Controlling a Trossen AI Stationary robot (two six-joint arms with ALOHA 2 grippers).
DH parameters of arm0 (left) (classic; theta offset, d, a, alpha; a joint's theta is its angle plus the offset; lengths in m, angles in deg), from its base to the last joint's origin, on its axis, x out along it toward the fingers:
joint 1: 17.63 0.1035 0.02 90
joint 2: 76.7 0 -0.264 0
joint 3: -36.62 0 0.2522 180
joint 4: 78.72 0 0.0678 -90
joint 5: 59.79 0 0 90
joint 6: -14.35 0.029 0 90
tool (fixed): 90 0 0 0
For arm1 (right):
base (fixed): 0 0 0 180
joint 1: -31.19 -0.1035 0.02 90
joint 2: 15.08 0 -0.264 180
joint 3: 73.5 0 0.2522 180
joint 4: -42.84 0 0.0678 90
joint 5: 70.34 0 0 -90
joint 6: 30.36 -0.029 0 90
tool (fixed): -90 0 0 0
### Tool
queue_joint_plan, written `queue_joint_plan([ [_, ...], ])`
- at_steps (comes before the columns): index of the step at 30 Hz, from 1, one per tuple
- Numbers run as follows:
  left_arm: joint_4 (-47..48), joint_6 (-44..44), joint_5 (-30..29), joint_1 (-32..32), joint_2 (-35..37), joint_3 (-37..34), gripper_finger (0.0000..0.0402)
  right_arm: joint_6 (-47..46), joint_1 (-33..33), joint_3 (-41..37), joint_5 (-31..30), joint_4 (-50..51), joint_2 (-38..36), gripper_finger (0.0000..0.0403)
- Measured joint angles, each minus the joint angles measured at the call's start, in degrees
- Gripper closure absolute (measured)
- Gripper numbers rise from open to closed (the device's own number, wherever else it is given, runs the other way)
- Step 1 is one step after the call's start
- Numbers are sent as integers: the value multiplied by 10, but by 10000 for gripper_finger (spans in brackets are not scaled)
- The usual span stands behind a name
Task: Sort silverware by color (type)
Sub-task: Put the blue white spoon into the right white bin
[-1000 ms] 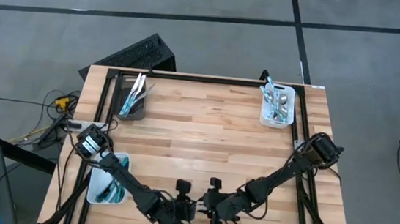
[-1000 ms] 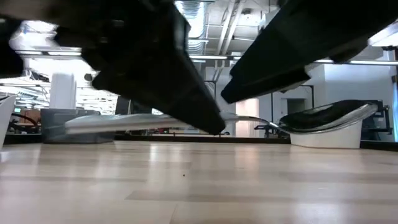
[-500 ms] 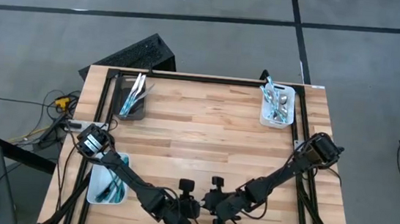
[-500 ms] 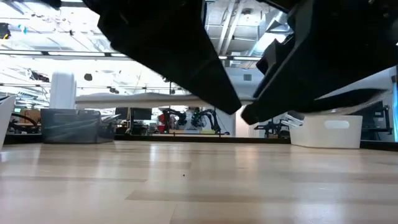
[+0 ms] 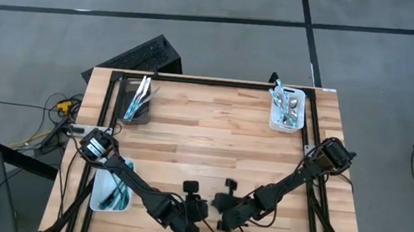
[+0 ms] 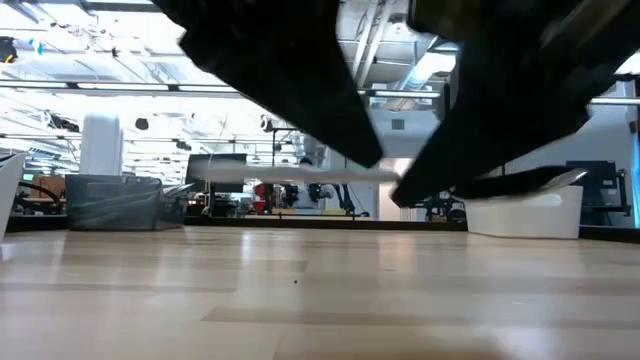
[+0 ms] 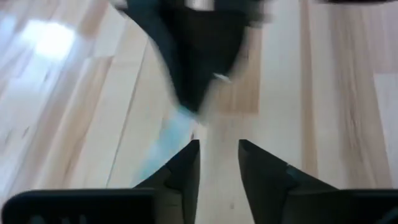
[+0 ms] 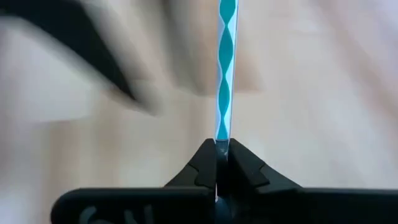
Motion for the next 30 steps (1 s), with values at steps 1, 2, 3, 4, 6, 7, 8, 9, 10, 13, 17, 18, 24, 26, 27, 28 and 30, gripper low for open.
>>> queue_joint_plan([
  [1,20,-13,-10,-3,5,0,300,-21,1,0,-25,33,-5,366],
  [2,43,-28,-19,-5,9,0,293,-44,2,0,-51,65,-9,366],
  [3,68,-45,-29,-6,13,0,287,-70,3,0,-76,105,-17,366],
  [4,92,-63,-41,-7,19,0,281,-98,4,-1,-101,152,-27,365],
  [6,138,-100,-74,-14,31,0,269,-155,9,-5,-148,248,-53,365],
  [7,159,-118,-94,-17,37,0,264,-183,13,-9,-170,293,-69,365],
  [8,174,-134,-116,-20,43,0,259,-211,19,-15,-186,337,-88,365],
  [9,186,-146,-135,-25,48,0,255,-236,26,-21,-202,385,-109,364],
  [10,198,-154,-152,-29,54,-2,251,-259,36,-29,-218,432,-130,364],
  [13,227,-175,-185,-39,64,-2,243,-302,80,-65,-247,522,-203,364],
  [17,260,-193,-195,-40,63,-2,241,-269,175,-131,-252,550,-302,364],
  [18,265,-197,-193,-38,63,-2,241,-252,206,-148,-254,545,-325,364],
  [24,268,-225,-181,-25,64,-37,241,-108,376,-227,-271,495,-442,364],
  [26,268,-244,-170,-21,65,-56,241,-44,423,-248,-273,454,-477,363],
  [27,269,-254,-167,-20,65,-66,241,-11,443,-260,-268,426,-494,363],
  [28,269,-264,-163,-18,65,-75,241,23,462,-270,-254,395,-509,361],
  [30,268,-285,-156,-15,65,-93,241,85,499,-292,-216,343,-537,352],
])
